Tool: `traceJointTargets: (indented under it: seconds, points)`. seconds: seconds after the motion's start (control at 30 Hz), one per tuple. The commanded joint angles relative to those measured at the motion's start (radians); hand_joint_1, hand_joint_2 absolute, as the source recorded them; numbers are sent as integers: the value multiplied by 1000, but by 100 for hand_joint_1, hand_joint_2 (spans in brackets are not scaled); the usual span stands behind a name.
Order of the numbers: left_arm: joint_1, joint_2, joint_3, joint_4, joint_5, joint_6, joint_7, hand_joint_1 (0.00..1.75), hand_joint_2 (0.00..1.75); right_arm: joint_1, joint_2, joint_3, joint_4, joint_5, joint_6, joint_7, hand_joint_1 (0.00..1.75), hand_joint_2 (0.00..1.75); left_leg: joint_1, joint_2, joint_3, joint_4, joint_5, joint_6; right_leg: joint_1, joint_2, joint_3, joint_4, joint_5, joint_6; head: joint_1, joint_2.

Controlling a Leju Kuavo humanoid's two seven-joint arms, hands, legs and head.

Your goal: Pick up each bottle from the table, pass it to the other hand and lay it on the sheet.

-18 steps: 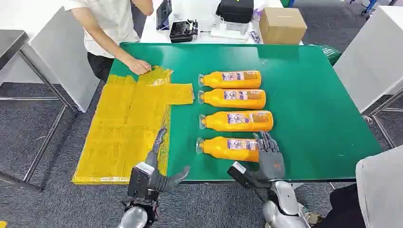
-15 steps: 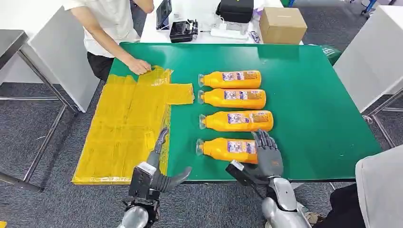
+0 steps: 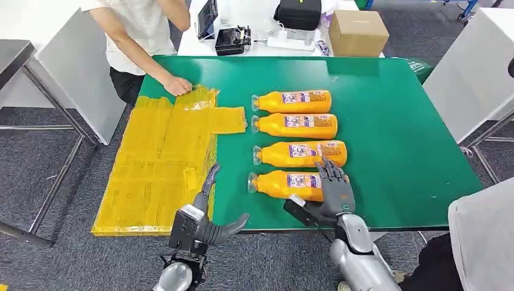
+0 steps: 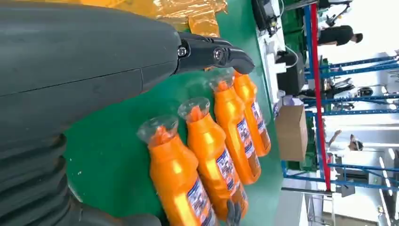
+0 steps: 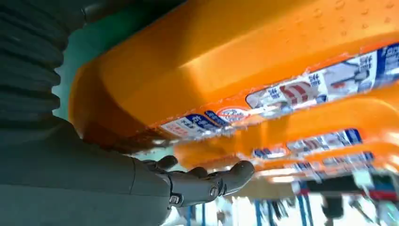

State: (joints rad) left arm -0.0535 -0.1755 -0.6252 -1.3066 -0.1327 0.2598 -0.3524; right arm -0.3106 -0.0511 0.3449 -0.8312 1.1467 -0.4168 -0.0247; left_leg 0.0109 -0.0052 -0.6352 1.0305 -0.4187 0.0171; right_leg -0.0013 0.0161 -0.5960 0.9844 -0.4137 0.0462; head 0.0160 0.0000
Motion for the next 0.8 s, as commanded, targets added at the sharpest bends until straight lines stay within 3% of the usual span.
traceJointTargets:
  seconds: [0.03, 0.07, 0.2, 0.27, 0.3, 0.4, 0.53, 0.57, 0.73, 0.77, 0.8]
  points:
    - [-31, 22, -22, 38, 12, -16, 18, 0, 175, -43, -5, 38, 177, -40, 148, 42, 171, 175, 0, -1, 7, -2, 0, -1, 0, -1, 6, -2, 0, -1, -1, 0]
    - [-31, 21, -19, 39, 14, -21, 22, 0, 175, -47, -7, 45, 186, -49, 191, 57, 175, 175, 0, -2, 8, -1, -1, 0, 0, -3, -1, -2, -2, -3, 1, 0]
    - [-34, 15, -9, 41, 29, -41, 39, 0, 175, -38, -1, 50, 196, -70, 222, 61, 175, 175, 0, -3, 10, -4, -1, -1, 0, -4, 1, -5, -4, -1, 0, 0]
    - [-30, 11, 5, 40, 73, -72, 53, 0, 175, -13, 4, 36, 186, -129, 250, 23, 175, 175, 1, -2, 13, -3, -2, 1, 1, -3, 4, -5, -5, -1, 0, 0]
    - [-34, 13, 2, 41, 80, -75, 47, 0, 175, 13, 7, 2, 177, -236, 312, -51, 175, 175, 1, -3, 14, -4, 0, 1, 1, -4, 6, -6, -5, -1, 0, 0]
    - [-38, 15, -1, 43, 81, -73, 43, 0, 175, 30, -9, 19, 191, -237, 302, -48, 175, 175, 1, -4, 19, -3, -1, 2, 2, -5, 11, -6, -5, -2, 1, 0]
    - [-44, 16, 1, 41, 92, -65, 37, 0, 175, 43, 4, -13, 192, -355, 348, -147, 175, 175, 1, 2, 25, -3, -7, -1, 2, 4, 14, -6, -5, -2, 0, 0]
    - [-45, 16, 3, 41, 96, -62, 34, 0, 175, 50, 7, -20, 180, -388, 363, -181, 175, 175, 1, -1, 25, -5, -4, -1, 1, 0, 14, -8, -4, -3, 0, 0]
    - [-46, 17, 4, 41, 96, -62, 34, 0, 175, 49, 10, -17, 178, -386, 364, -180, 175, 175, 2, 10, 33, -1, -14, -2, 2, 11, 20, -5, -8, -4, 0, 0]
    - [-44, 14, 7, 41, 106, -60, 25, 0, 175, 57, 11, -23, 158, -420, 381, -216, 175, 175, 2, 8, 31, -3, -13, -2, 2, 8, 18, -7, -7, -5, 0, 0]
    - [-38, 5, 23, 40, 143, -58, 16, 0, 175, 78, 26, -51, 112, -513, 414, -322, 175, 175, 2, 9, 34, -2, -15, -2, 3, 10, 21, -6, -8, -5, 0, 0]
